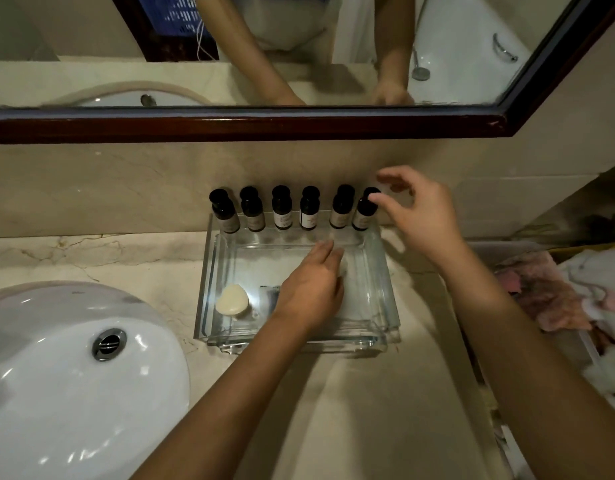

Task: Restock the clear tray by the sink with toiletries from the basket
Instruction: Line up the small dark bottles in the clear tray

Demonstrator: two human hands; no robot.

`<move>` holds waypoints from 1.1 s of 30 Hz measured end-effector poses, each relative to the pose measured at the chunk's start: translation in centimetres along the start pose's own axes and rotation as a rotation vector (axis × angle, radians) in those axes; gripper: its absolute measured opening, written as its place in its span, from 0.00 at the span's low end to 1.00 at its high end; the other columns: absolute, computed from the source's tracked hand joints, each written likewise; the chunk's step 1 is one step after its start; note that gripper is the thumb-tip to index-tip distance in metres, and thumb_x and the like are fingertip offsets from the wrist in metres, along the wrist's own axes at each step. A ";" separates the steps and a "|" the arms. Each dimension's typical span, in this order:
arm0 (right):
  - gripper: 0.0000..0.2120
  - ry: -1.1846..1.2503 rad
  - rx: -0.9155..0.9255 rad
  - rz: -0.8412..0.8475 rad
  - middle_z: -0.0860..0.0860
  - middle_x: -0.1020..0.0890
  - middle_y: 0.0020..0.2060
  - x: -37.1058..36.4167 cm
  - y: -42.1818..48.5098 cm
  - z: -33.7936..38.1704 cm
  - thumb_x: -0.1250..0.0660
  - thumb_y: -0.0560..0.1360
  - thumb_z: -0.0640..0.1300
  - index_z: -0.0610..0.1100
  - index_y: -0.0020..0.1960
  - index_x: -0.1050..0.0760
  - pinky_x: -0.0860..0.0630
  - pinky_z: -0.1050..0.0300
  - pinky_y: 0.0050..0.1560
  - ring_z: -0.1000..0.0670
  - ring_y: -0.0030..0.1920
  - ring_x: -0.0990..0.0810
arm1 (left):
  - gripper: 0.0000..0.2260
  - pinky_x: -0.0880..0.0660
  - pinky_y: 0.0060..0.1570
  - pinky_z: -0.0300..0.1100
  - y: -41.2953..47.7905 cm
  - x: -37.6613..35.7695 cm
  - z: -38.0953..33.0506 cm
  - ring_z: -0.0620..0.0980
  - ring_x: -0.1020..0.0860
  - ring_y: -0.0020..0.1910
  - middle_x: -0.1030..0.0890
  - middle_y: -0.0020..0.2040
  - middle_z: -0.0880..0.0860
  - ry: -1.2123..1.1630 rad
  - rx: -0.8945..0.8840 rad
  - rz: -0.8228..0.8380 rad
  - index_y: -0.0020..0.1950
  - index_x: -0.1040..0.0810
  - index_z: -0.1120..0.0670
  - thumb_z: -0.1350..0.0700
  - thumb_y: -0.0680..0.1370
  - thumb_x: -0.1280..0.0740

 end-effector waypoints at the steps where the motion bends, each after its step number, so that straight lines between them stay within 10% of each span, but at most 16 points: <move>1: 0.15 0.055 -0.043 -0.037 0.53 0.21 0.50 0.4 -0.4 -0.8 0.30 0.73 0.43 0.43 0.59 0.24 0.30 0.70 0.51 0.55 0.50 0.24 | 0.23 0.46 0.72 0.38 -0.2 -0.1 -0.2 0.48 0.49 0.77 0.48 0.78 0.52 0.012 -0.016 -0.003 0.76 0.44 0.55 0.57 0.81 0.45; 12: 0.24 -0.059 -0.122 0.213 0.47 0.21 0.53 -4.0 0.4 -3.3 0.27 0.70 0.43 0.40 0.63 0.28 0.31 0.63 0.51 0.49 0.53 0.23 | 0.24 0.51 0.72 0.37 1.6 -1.2 -2.5 0.50 0.49 0.77 0.47 0.78 0.54 0.080 -0.085 -0.049 0.76 0.44 0.56 0.50 0.82 0.47; 33: 0.25 0.020 -0.220 0.067 0.48 0.23 0.59 -3.6 -1.7 -5.0 0.28 0.71 0.41 0.43 0.65 0.32 0.30 0.59 0.54 0.49 0.57 0.24 | 0.19 0.35 0.68 0.43 -1.5 0.7 -0.7 0.51 0.41 0.75 0.36 0.74 0.55 -0.007 -0.060 -0.233 0.70 0.31 0.55 0.54 0.80 0.41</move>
Point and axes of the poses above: each hand's wrist, its own y-axis towards the middle knuckle, its own x-axis out of the back of the hand, z = x × y, the point moved 6 cm from there along y, towards the middle knuckle
